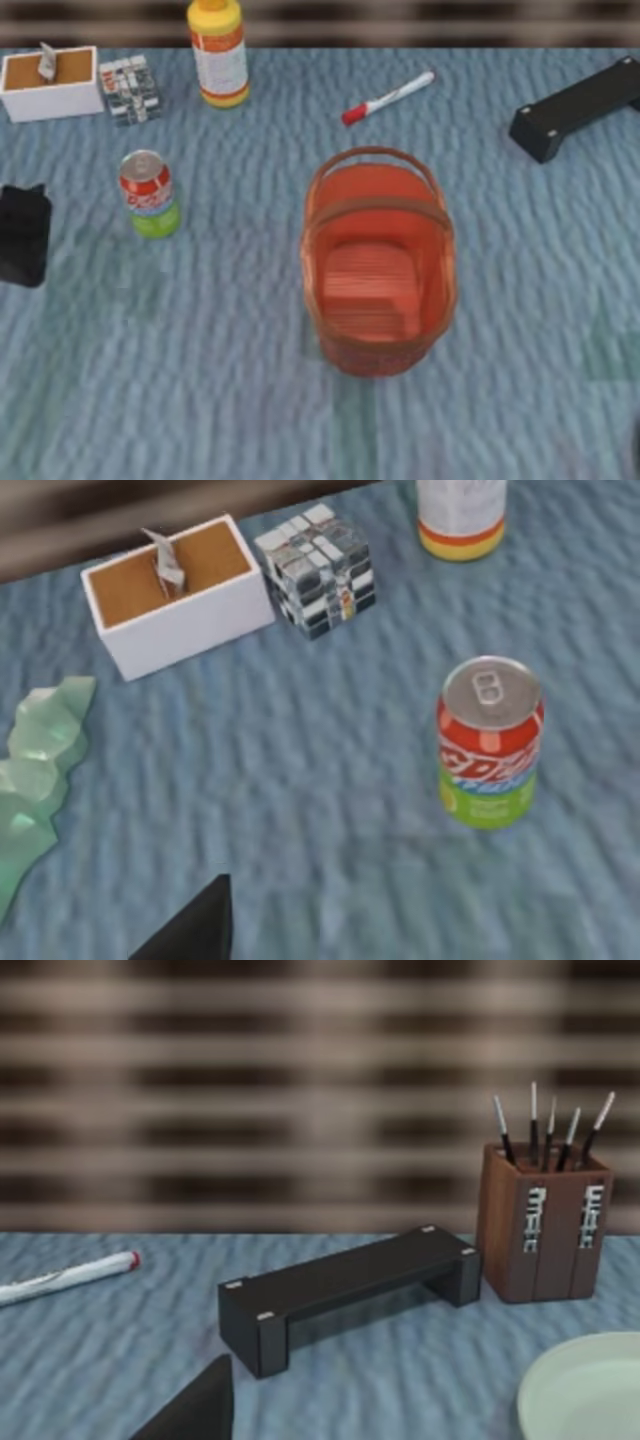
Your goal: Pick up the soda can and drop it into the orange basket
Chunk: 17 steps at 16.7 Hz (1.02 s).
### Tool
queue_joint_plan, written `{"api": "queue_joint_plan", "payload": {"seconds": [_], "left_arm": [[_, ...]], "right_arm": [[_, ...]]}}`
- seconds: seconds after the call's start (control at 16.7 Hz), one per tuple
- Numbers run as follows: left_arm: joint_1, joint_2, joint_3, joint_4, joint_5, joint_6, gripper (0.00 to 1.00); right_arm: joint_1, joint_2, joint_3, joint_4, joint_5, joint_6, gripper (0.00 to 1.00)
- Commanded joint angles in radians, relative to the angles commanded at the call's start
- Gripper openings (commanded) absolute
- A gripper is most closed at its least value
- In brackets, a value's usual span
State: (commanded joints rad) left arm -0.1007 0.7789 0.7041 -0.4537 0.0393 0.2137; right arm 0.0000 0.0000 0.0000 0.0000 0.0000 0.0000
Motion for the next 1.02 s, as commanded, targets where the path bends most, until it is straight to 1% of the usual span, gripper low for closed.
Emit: {"api": "queue_joint_plan", "payload": {"seconds": [0.66, 0.84, 1.02], "left_arm": [[-0.073, 1.121, 0.998, -0.617, -0.014, 0.289, 1.0], [-0.084, 1.357, 1.212, -0.743, -0.022, 0.35, 1.0], [-0.091, 1.527, 1.369, -0.834, -0.029, 0.394, 1.0]], "right_arm": [[0.0, 0.0, 0.0, 0.0, 0.0, 0.0, 1.0], [0.0, 0.0, 0.0, 0.0, 0.0, 0.0, 1.0], [0.0, 0.0, 0.0, 0.0, 0.0, 0.0, 1.0]]}}
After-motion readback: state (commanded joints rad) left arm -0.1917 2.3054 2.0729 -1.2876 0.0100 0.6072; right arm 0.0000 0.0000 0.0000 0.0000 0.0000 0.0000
